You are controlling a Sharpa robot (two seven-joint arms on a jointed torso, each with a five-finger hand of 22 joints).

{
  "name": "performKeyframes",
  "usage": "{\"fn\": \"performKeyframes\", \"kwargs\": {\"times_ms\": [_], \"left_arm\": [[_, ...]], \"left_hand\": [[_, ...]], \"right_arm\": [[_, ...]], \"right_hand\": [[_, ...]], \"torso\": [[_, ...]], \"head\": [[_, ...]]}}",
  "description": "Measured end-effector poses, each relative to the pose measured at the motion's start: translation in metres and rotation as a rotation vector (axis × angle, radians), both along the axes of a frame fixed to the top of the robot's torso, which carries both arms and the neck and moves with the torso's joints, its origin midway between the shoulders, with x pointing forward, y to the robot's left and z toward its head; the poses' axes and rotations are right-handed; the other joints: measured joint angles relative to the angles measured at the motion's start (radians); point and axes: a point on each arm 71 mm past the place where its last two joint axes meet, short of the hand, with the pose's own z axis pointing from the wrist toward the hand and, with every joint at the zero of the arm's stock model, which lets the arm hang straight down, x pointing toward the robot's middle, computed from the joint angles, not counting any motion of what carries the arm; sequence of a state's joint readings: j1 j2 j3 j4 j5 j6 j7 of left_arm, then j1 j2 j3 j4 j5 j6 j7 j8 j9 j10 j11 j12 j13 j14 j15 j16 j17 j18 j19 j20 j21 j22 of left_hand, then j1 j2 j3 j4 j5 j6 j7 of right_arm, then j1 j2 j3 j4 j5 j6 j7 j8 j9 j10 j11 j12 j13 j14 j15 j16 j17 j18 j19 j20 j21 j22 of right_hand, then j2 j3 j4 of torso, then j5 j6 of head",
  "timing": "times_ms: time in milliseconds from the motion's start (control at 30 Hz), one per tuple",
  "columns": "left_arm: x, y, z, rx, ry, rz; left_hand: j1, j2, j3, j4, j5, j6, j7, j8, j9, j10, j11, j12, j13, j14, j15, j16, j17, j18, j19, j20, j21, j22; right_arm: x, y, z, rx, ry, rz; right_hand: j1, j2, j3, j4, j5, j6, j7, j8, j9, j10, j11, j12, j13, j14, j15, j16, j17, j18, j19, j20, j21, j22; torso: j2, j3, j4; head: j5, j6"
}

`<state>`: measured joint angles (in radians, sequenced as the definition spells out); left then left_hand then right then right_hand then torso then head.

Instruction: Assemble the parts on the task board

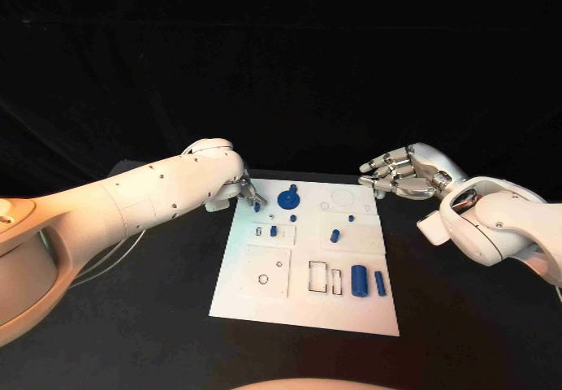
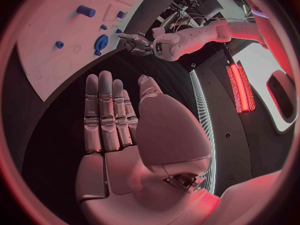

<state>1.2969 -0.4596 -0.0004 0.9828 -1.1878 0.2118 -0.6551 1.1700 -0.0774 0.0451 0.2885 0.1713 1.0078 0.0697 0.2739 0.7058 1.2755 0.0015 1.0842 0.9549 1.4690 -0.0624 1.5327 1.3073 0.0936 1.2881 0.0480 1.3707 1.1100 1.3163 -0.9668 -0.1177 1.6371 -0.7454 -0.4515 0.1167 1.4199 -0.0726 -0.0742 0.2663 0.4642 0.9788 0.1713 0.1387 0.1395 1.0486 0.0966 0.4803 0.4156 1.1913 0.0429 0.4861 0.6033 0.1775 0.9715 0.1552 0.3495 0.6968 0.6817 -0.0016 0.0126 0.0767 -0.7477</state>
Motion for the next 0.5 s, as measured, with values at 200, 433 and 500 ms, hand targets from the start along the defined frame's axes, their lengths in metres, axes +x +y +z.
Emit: {"fn": "performKeyframes", "kwargs": {"times_ms": [200,433,500], "left_arm": [[-0.0006,-0.0004,-0.0011,0.005,0.010,-0.006],[-0.0011,-0.0011,-0.0017,0.007,0.018,-0.011],[-0.0012,-0.0013,-0.0018,0.007,0.019,-0.012]], "left_hand": [[0.011,0.004,0.000,0.000,0.000,0.004,0.004,0.000,-0.001,-0.004,0.004,0.000,-0.001,0.000,0.000,0.000,0.000,0.000,0.000,0.000,0.000,0.003],[0.016,0.008,-0.003,-0.003,0.000,0.004,0.004,0.000,-0.002,-0.004,0.004,0.000,0.000,0.000,0.000,0.000,0.000,0.000,0.000,0.000,0.000,0.006],[0.016,0.008,-0.006,0.000,0.000,0.004,0.004,0.000,-0.002,-0.004,0.004,0.004,0.001,0.000,0.000,0.004,0.000,0.000,0.000,0.000,0.000,0.007]], "right_arm": [[0.0001,0.0003,0.0000,0.000,0.000,0.000],[0.0001,0.0005,-0.0001,0.000,0.000,0.001],[0.0001,0.0005,-0.0002,0.000,0.000,0.001]], "right_hand": [[0.000,0.000,0.000,0.000,0.000,0.000,0.000,0.000,0.000,0.000,0.000,0.000,0.000,0.000,0.000,0.000,0.000,0.000,0.000,0.000,0.000,0.000],[0.000,0.000,0.000,0.000,0.000,0.000,0.000,0.000,0.000,0.000,0.000,0.000,-0.001,0.000,0.000,0.000,0.000,0.000,0.000,0.000,0.000,0.000],[0.000,0.000,0.000,0.000,0.000,0.000,0.000,0.000,0.000,0.000,0.000,0.000,-0.001,0.000,0.000,0.000,0.000,0.000,0.000,0.000,0.000,0.000]], "torso": [[0.000,-0.0002,0.0003],[0.000,-0.0003,-0.0001],[0.000,-0.0002,-0.0002]], "head": [[0.001,0.000],[0.002,0.000],[0.002,0.000]]}}
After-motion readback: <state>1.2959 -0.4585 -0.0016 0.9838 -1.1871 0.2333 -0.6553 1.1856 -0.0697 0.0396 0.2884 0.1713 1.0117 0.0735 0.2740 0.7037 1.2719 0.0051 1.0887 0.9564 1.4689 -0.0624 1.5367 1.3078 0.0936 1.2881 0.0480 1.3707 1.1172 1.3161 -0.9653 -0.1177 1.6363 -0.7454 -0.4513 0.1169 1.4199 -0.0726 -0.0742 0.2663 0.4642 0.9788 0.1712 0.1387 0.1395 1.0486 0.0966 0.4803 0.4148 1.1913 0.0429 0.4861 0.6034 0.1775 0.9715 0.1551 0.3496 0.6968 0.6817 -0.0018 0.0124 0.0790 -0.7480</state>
